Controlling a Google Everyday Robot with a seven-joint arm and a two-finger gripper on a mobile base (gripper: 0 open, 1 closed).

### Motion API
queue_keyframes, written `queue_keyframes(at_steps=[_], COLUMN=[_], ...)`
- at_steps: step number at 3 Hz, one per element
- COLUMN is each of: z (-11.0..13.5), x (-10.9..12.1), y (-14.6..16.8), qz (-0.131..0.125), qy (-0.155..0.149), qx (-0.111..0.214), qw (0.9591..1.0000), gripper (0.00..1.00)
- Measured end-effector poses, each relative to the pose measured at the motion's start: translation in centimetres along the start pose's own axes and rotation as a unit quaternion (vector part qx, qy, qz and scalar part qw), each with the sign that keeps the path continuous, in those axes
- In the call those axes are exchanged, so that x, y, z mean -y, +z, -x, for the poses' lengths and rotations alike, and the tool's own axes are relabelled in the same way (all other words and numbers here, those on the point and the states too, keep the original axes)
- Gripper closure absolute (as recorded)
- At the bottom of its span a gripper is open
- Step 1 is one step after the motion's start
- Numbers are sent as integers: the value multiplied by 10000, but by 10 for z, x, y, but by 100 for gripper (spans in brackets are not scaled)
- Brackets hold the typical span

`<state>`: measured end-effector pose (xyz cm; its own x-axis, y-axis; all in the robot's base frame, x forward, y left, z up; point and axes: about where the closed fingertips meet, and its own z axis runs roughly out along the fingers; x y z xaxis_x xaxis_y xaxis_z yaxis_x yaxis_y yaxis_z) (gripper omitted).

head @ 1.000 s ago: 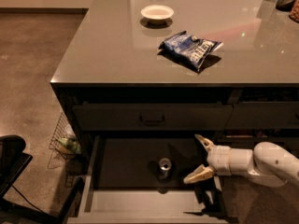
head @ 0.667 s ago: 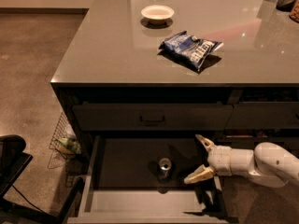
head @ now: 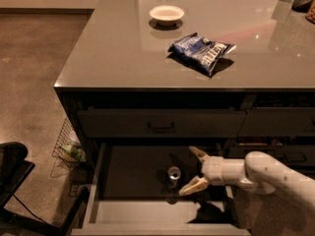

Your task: Pick redbull can from middle drawer and place on counter

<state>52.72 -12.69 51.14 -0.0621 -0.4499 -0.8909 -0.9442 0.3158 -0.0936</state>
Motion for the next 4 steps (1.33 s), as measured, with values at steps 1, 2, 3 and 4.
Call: queue_keyframes(at_steps=[1, 2, 3, 4], z=[-12, -30, -46, -44], x=[-2, -9, -20, -35], y=[39, 67, 84, 90], qz=[276, 483, 624, 671], qy=[24, 103, 247, 389], qx=[10, -19, -21, 91], qw=[9996, 9988, 9977, 9969], gripper=[0, 14, 37, 61])
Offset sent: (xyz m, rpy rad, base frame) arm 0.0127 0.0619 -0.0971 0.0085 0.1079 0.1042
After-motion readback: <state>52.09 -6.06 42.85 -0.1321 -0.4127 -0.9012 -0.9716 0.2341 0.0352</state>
